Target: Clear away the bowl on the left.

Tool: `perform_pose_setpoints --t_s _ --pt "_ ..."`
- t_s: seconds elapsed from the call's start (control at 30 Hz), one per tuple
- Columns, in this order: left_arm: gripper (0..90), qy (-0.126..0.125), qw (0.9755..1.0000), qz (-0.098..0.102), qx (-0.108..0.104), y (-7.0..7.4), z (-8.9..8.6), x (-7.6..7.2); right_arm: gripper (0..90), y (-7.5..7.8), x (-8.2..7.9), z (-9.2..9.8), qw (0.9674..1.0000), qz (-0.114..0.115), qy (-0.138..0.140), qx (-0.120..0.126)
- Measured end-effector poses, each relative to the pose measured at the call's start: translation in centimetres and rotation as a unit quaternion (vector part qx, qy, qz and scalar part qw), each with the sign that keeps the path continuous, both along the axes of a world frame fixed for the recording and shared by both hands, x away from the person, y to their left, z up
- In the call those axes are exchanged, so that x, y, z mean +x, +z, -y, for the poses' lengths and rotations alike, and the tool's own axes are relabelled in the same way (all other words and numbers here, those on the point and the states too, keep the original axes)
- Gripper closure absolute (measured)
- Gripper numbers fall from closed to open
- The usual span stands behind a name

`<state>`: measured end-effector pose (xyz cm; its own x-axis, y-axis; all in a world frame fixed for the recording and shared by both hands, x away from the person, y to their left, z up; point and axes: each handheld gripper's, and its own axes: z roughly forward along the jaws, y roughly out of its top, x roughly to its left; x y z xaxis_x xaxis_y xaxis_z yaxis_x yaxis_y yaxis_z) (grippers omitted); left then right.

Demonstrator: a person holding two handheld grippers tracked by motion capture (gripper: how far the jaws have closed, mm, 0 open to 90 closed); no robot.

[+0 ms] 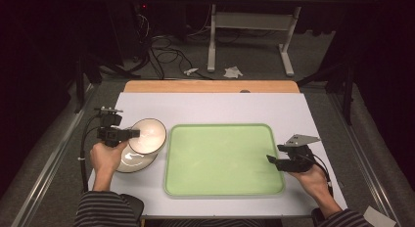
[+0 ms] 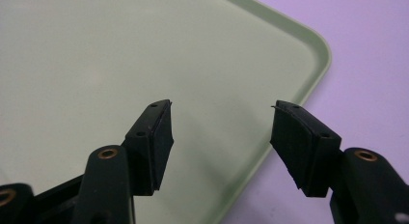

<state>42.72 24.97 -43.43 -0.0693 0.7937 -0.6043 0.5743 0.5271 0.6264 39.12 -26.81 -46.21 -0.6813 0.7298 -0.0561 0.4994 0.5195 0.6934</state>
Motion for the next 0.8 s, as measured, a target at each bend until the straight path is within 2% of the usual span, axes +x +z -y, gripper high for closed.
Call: perform_pose_setpoints --t_s 0.1,0.2,0.27,0.33,0.37,0.5,0.6,0.7,0.77,0.8 --pt "82.8 -0.004 1.0000 0.005 -0.005 0.4 0.0 -0.2 41.5 -0.1 0.2 0.0 1.0000 -0.002 -0.003 -0.003" --pt "82.8 -0.007 0.9999 0.001 -0.008 0.2 0.5 0.1 41.7 -0.3 0.5 -0.2 1.0000 -0.002 0.001 -0.001" --pt "82.8 -0.015 0.9998 -0.008 0.007 -0.2 1.3 0.4 41.8 -0.3 0.5 -0.1 1.0000 -0.004 0.002 0.000" --pt "82.8 -0.018 0.9997 -0.007 0.011 -0.1 1.4 0.4 41.8 -0.2 0.5 0.0 1.0000 -0.006 0.000 0.004" --pt "82.8 -0.018 0.9998 -0.002 0.006 0.2 1.5 0.3 41.8 -0.3 0.6 0.0 0.9999 -0.007 0.001 0.011" --pt "82.8 -0.022 0.9997 0.004 -0.008 0.6 1.8 0.1 41.8 -0.3 0.5 -0.1 1.0000 -0.005 0.002 0.004" --pt "82.8 -0.029 0.9995 0.009 -0.005 0.9 2.3 0.3 41.8 -0.2 0.5 -0.1 1.0000 -0.006 0.005 0.006" --pt "82.8 -0.043 0.9988 0.010 -0.024 1.2 3.5 0.9 41.7 -0.2 0.5 -0.1 0.9999 -0.009 0.000 0.009" --pt "82.8 -0.049 0.9985 0.007 -0.023 1.2 3.9 0.9 41.7 -0.3 0.5 -0.1 0.9999 -0.008 0.001 0.007" --pt "82.8 -0.055 0.9983 0.008 -0.016 1.3 4.2 0.9 41.8 -0.2 0.4 0.0 0.9999 -0.007 0.001 0.007"
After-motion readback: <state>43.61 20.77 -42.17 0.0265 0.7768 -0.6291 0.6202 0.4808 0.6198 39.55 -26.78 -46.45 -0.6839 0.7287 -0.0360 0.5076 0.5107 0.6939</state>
